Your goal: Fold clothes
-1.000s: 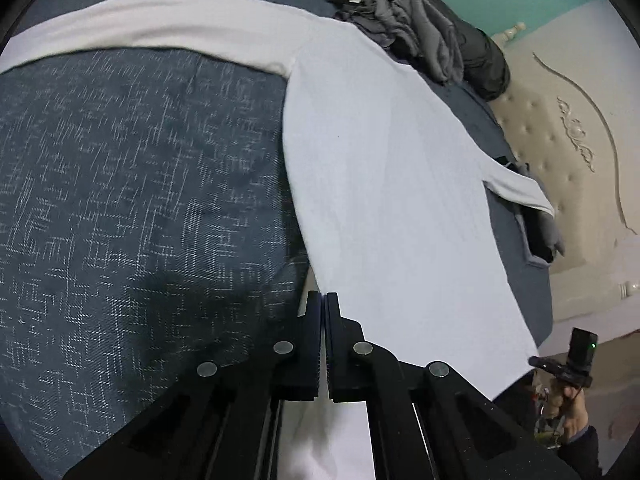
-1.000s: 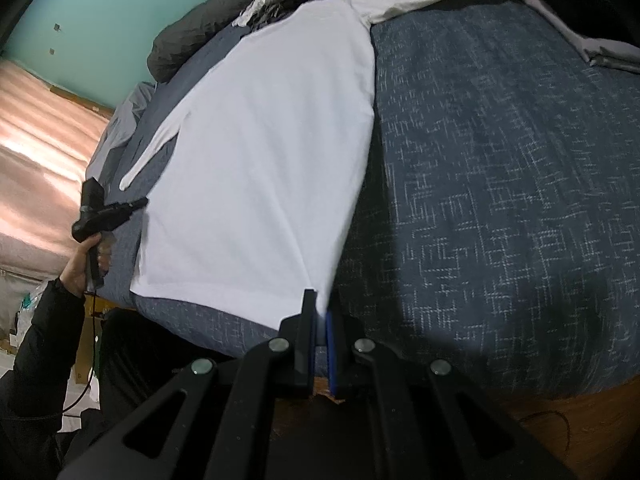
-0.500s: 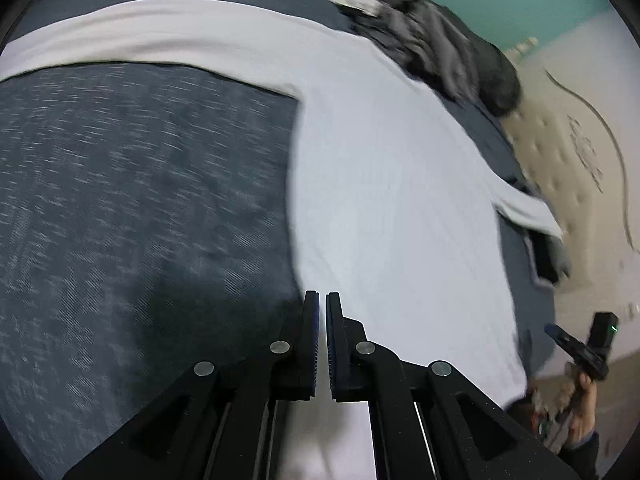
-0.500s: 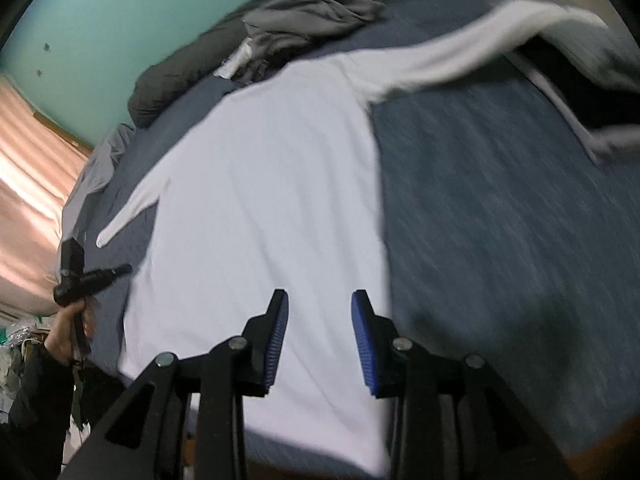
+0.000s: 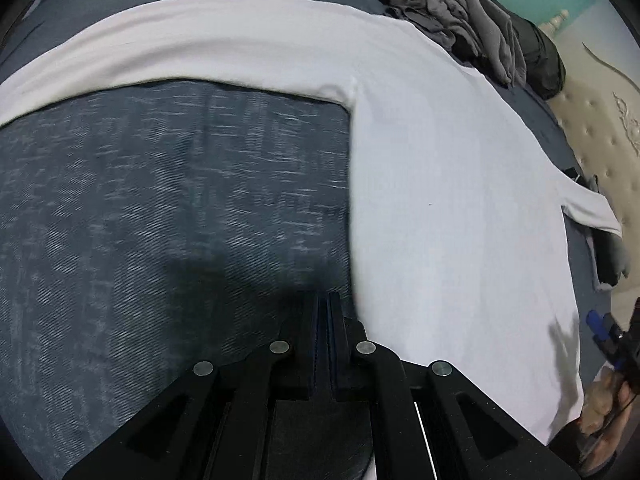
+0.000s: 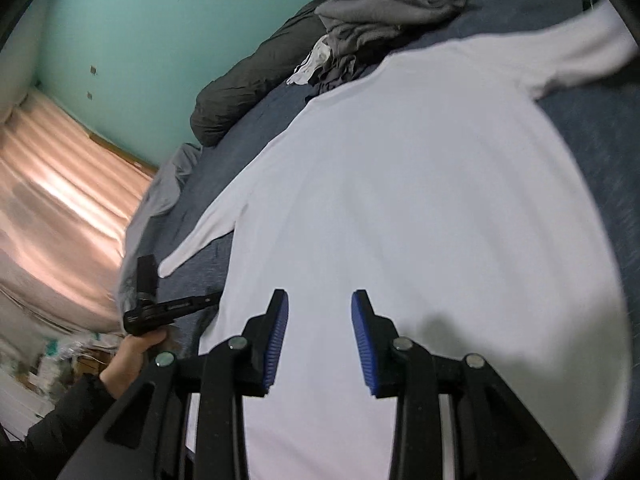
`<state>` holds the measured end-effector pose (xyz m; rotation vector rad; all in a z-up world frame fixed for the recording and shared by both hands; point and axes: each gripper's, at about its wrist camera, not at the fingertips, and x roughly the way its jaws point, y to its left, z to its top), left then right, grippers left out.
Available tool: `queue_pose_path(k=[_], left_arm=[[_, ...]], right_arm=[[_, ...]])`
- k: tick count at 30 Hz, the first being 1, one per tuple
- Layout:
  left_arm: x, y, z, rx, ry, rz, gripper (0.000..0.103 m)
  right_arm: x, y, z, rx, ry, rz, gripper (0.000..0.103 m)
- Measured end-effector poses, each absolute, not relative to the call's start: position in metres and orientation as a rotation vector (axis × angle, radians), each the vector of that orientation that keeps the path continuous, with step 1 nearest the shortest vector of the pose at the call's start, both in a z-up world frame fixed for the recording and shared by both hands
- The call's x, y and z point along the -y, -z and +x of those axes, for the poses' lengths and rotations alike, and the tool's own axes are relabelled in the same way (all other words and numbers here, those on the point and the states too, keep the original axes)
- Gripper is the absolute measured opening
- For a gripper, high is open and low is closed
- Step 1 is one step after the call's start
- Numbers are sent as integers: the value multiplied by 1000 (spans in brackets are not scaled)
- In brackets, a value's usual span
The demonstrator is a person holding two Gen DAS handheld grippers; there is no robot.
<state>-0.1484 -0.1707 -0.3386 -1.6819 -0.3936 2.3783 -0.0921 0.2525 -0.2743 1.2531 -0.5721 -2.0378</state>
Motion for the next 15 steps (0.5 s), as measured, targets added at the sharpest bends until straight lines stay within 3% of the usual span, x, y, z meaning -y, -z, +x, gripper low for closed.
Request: queue_pose_path(k=[15], left_arm=[[114, 329, -159, 256, -2360, -1644, 4]], right_arm=[[-269, 294, -95, 674, 2008, 1246, 33]])
